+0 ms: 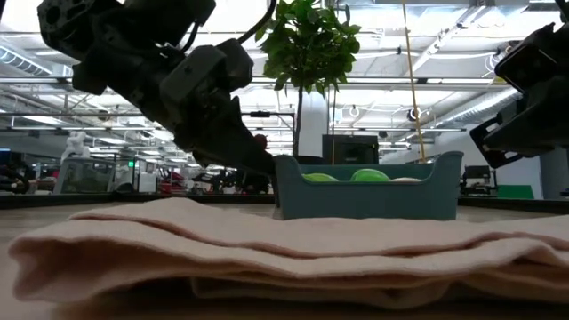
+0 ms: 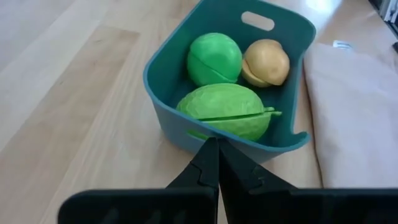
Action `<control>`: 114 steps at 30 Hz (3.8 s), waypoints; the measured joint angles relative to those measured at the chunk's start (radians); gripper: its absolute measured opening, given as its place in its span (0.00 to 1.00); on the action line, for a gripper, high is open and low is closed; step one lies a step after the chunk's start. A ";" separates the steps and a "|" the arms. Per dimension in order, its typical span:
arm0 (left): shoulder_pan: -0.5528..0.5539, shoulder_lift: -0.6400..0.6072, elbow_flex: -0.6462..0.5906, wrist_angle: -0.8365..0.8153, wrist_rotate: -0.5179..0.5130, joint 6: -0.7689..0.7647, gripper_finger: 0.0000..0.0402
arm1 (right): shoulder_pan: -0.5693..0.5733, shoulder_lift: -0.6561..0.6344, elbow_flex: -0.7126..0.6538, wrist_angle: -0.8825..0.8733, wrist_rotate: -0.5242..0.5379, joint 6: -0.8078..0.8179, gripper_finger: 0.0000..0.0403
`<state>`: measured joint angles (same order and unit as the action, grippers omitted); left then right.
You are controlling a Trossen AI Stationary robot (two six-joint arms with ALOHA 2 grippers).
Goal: Pick and placing Produce into tupperware
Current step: Adjust the blue bin
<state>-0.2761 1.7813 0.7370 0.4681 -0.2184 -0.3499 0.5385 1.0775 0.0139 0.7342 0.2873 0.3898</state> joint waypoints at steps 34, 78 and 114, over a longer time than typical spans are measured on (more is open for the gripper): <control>-0.055 0.000 0.006 0.042 0.000 -0.035 0.00 | -0.016 0.013 0.002 0.006 -0.001 -0.001 0.00; -0.041 0.100 0.028 0.019 -0.092 -0.080 0.00 | -0.015 0.014 0.028 -0.036 -0.026 0.000 0.00; -0.031 0.224 0.177 -0.050 0.057 -0.015 0.00 | -0.016 0.017 0.028 -0.051 -0.022 0.009 0.00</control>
<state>-0.3069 2.0056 0.9142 0.4183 -0.1610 -0.3650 0.5228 1.0946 0.0418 0.6828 0.2657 0.3990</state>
